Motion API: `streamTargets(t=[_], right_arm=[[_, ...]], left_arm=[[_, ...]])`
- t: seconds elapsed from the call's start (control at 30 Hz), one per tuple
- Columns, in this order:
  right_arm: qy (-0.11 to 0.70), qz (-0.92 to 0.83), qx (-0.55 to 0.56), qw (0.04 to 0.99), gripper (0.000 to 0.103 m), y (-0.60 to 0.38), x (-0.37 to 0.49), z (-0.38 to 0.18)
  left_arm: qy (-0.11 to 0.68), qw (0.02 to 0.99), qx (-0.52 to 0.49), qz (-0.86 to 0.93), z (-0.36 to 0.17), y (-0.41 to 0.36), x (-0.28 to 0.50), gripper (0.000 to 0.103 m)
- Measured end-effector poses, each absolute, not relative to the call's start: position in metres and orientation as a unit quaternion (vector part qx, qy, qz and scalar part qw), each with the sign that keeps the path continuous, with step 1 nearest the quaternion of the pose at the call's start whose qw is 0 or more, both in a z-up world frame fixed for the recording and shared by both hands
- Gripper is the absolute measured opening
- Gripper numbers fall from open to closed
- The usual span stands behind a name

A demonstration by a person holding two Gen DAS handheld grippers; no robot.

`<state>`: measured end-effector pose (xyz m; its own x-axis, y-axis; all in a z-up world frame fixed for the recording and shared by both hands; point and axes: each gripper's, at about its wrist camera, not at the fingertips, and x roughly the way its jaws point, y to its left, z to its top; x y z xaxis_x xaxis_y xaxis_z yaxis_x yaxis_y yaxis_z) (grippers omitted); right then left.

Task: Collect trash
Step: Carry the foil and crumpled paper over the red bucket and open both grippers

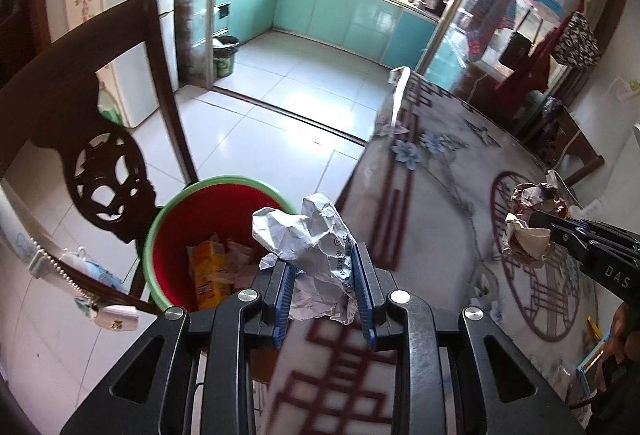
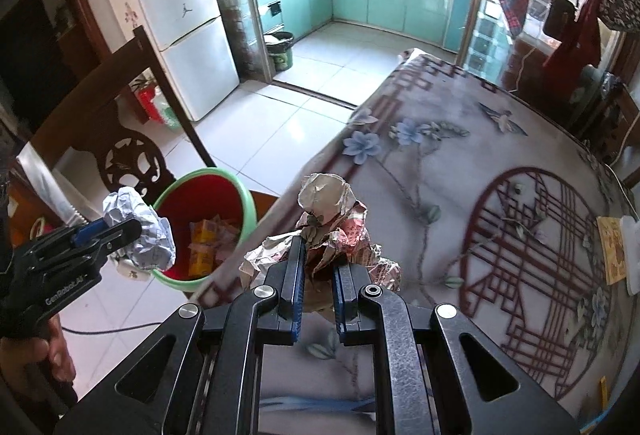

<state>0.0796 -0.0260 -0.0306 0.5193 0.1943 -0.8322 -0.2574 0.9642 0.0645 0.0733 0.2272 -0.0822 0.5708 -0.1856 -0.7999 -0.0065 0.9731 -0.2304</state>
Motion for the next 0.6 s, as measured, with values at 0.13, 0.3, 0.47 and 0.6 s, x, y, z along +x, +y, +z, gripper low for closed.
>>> streamTargets(t=[0.13, 0.3, 0.47, 0.6], right_arm=[[0.474, 0.142, -0.041, 0.868, 0.012, -0.009, 0.082, -0.032], [0.476, 0.153, -0.045, 0.865, 0.012, 0.009, 0.084, -0.033], [0.477, 0.166, -0.048, 0.862, 0.012, 0.026, 0.086, -0.033], [0.479, 0.174, -0.052, 0.859, 0.012, 0.038, 0.088, -0.035]], left_arm=[[0.462, 0.879, -0.111, -0.034, -0.087, 0.247, 0.071, 0.026], [0.461, 0.880, -0.117, -0.018, -0.090, 0.269, 0.071, 0.026], [0.460, 0.879, -0.122, -0.008, -0.092, 0.284, 0.074, 0.026], [0.462, 0.878, -0.125, 0.000, -0.096, 0.295, 0.079, 0.026]])
